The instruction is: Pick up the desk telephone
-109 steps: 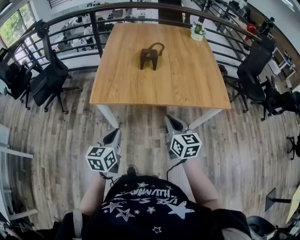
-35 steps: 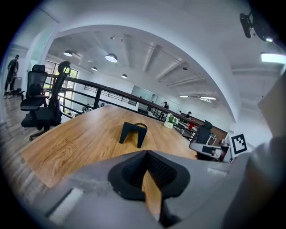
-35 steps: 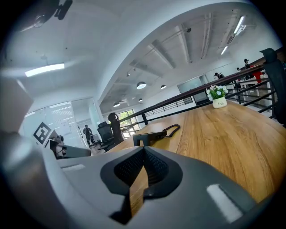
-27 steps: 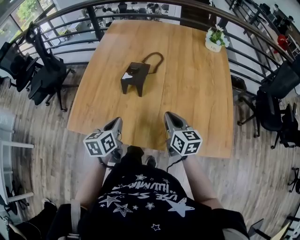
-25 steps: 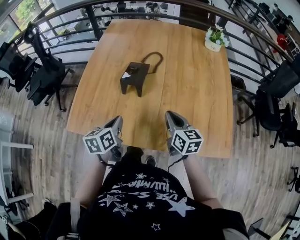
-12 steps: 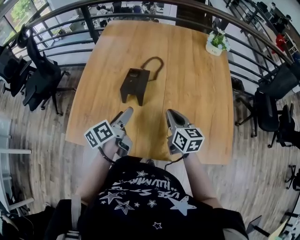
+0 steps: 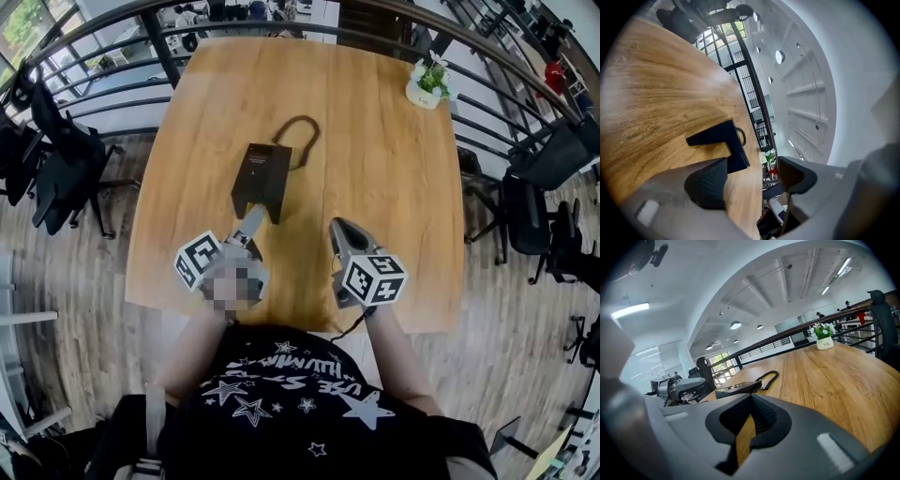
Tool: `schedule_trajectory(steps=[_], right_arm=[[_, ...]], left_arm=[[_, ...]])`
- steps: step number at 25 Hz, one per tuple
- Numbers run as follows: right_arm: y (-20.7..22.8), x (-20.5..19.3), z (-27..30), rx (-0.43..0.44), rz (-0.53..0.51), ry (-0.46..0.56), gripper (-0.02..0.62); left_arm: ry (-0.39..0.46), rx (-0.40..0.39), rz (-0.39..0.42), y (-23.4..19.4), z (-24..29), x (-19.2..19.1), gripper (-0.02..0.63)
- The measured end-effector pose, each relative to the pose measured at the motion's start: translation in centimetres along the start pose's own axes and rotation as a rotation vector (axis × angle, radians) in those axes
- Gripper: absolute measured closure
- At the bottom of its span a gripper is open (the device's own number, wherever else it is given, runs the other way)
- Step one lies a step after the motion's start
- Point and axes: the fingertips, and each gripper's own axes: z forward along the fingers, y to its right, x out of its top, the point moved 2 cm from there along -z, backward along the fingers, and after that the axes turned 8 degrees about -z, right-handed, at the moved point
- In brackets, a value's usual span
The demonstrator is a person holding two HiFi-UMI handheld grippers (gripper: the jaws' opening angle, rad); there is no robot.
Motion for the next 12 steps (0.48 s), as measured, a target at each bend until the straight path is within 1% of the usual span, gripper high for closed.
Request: schedule_trajectory(steps=[2, 5, 9, 12], right_arm=[[0.4, -0.1, 0.4, -0.009, 0.007, -0.008, 0.595], [0.7, -0.2, 1.0, -0.018, 0.013, -0.020, 0.595], [1.4, -0.2, 2.0, -0.026, 0.023, -0.033, 0.595], [1.9, -0.4, 2.6, -0.028, 0.031, -0.046, 0.595]], left_arm=[[0.007, -0.001, -0.025, -0.3, 1.1, 0.4, 0.262], [0.030, 0.021, -0.065, -1.2, 2.0, 0.9, 0.264], [0.031, 0.044, -0.101, -2.1, 3.5, 1.1, 0.262], [0.046, 0.049, -0.134, -2.3, 4.5, 1.4, 0.241]])
